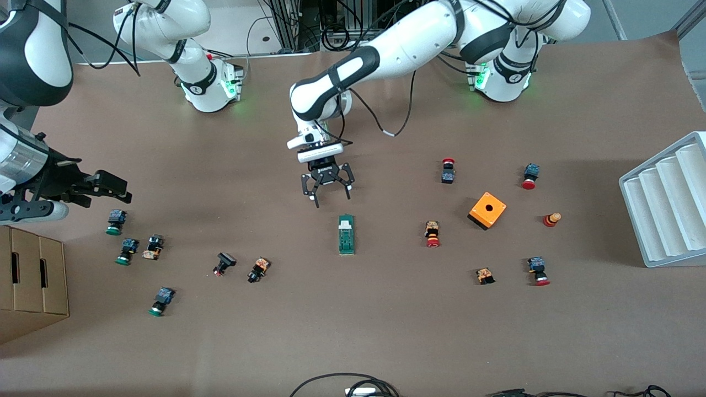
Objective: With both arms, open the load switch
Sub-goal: 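Open the right gripper and withdraw the right arm from the switch, then open the left gripper and lift it off the switch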
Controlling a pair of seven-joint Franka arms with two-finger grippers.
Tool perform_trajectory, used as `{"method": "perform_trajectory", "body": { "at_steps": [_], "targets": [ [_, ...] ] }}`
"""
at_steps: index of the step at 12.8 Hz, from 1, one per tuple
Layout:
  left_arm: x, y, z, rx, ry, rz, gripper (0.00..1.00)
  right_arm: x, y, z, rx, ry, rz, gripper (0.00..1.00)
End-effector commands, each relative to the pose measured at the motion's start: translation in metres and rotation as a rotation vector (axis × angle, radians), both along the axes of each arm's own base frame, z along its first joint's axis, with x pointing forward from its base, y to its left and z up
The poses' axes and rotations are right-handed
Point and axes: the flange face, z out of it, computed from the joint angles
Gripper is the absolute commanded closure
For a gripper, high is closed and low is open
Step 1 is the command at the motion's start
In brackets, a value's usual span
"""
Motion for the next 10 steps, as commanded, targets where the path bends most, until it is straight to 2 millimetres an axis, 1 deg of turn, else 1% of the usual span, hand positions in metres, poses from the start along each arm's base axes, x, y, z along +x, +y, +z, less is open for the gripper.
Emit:
{"method": "perform_trajectory", "body": {
  "at_steps": [1,2,3,4,5,7,8,9,10],
  "targets": [
    [0.014,0.004,0.060,0.007,0.042,-0.007,0.00,0.004,-0.001,0.002,-0.029,-0.014,0.022,0.00],
    [0.012,0.000,0.074,0.001,0.060,-0.026,0.00,0.003,-0.002,0.003,-0.028,-0.013,0.020,0.00],
    [0.019,-0.002,0.088,-0.009,0.073,-0.027,0.00,0.003,-0.001,0.004,-0.029,-0.012,0.013,0.00],
    [0.022,-0.006,0.103,-0.014,0.087,-0.040,0.00,0.004,-0.001,0.004,-0.042,-0.015,0.016,0.00],
    [0.028,-0.007,0.115,-0.013,0.098,-0.044,0.00,0.004,-0.006,0.008,-0.048,-0.021,0.015,0.00],
    [0.043,0.000,0.145,0.029,0.146,-0.052,0.00,0.005,-0.009,0.008,-0.049,-0.026,0.014,0.00],
    [0.047,0.000,0.169,0.034,0.173,-0.062,0.00,0.004,-0.010,0.008,-0.049,-0.023,0.015,0.00],
    [0.052,0.001,0.189,0.039,0.196,-0.070,0.00,0.004,-0.012,0.007,-0.054,-0.021,0.033,0.00],
    [0.060,0.006,0.208,0.048,0.207,-0.077,0.00,0.006,-0.032,0.006,-0.070,-0.029,0.068,0.00]
  ]
}}
